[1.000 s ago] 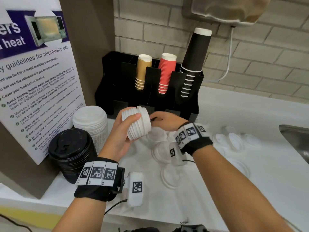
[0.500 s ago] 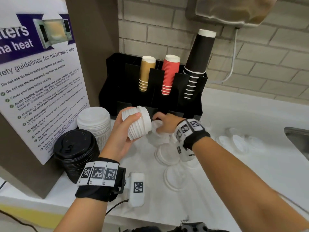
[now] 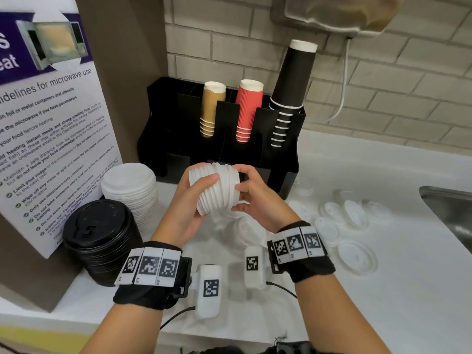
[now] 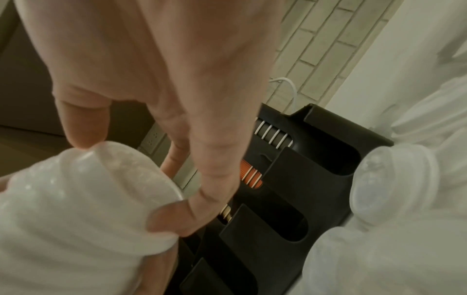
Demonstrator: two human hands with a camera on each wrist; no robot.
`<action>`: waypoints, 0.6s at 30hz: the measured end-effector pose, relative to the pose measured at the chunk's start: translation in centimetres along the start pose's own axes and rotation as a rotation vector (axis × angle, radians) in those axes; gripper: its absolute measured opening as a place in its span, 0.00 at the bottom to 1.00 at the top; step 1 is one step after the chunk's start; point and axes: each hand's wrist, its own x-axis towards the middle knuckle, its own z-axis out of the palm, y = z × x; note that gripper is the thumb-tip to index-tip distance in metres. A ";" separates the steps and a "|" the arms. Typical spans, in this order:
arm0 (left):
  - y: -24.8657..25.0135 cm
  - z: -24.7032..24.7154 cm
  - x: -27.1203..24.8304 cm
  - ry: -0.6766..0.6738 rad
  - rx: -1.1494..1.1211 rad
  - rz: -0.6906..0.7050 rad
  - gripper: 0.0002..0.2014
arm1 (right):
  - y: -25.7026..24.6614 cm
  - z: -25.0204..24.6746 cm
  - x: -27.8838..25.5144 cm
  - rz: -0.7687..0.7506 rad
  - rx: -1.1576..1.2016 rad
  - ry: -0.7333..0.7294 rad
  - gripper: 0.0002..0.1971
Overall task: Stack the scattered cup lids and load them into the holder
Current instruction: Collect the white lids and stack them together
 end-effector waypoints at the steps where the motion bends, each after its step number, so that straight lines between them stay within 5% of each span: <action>1: 0.0 -0.1 0.0 -0.013 0.012 -0.007 0.23 | -0.2 -0.1 -0.1 -0.004 -0.017 -0.008 0.17; 18: 0.0 -1.0 -0.1 -0.106 0.083 -0.034 0.23 | -2.1 0.5 -1.1 -0.075 -0.104 -0.046 0.26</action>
